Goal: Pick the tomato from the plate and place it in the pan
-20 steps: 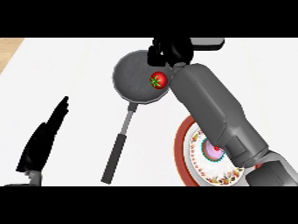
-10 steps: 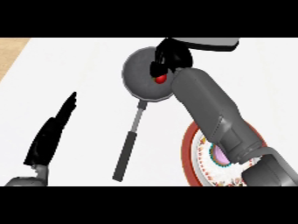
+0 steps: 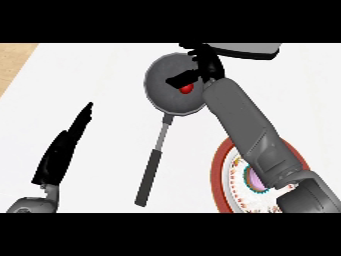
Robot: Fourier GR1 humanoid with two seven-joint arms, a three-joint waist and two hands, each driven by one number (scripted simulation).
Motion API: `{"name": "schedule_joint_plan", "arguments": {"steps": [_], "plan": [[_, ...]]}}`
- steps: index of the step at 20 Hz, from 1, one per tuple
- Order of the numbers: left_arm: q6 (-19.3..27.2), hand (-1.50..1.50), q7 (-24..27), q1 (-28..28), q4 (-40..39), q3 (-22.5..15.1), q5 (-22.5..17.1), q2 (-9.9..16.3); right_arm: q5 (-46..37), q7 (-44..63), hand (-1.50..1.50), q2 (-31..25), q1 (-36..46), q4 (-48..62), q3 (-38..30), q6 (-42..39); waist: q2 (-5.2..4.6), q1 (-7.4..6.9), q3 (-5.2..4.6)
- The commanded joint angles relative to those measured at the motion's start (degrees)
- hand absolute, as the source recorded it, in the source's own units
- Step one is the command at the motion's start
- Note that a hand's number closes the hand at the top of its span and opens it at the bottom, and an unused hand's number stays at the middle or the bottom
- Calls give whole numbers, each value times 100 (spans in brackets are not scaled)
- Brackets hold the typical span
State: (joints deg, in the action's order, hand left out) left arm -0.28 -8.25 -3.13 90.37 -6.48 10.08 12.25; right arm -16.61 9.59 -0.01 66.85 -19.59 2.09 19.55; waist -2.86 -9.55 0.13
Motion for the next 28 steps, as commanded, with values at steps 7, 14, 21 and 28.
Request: {"name": "schedule_joint_plan", "arguments": {"steps": [7, 14, 21, 28], "plan": [[158, 0, -8, 41, -99, 56, 83, -77, 900, -912, -150, 1, 147, -2, -933, 1790, 55, 279, -5], [139, 0, 145, 372, -110, 389, -97, 63, 1373, -2149, -150, -333, -567, -16, -1562, 1745, 144, 615, -3], [-84, 0, 233, 466, -175, 716, -318, 264, 1309, -2693, -150, -1136, -771, 158, -1582, 907, 226, 798, -10], [-1, 0, 45, 703, 121, 565, -80, 115, 1451, -3167, -150, -1675, -1565, -32, -1681, 139, 261, 877, -10]]}}
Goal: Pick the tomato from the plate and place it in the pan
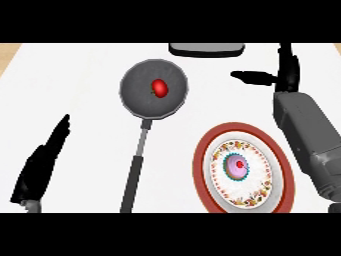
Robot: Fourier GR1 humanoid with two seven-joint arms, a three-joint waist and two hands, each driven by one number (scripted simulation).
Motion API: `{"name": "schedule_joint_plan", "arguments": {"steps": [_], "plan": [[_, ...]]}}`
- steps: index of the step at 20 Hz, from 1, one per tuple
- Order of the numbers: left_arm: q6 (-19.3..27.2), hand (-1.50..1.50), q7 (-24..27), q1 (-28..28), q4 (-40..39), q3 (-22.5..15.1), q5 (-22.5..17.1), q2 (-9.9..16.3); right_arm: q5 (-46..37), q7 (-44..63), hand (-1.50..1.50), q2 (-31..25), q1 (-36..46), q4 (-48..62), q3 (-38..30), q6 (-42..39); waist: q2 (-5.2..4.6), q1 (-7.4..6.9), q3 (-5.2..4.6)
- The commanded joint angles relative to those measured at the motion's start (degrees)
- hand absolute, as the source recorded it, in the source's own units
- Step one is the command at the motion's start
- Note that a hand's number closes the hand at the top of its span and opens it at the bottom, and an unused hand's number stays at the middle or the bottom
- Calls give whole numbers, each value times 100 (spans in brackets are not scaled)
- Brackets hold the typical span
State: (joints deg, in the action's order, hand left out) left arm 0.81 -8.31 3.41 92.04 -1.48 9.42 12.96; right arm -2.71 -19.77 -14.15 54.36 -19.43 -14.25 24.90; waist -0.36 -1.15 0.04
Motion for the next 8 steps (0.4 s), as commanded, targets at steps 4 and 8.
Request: {"name": "schedule_joint_plan", "arguments": {"steps": [4, 8], "plan": [[3, 0, -76, -41, 66, 42, 63, -96, 161, -246, -150, -694, -671, -337, -73, -970, 34, 98, -2], [-172, 0, 243, 59, -203, 242, 4, -14, 92, 39, -150, -866, -749, -575, 58, -1239, 30, 74, -4]]}}
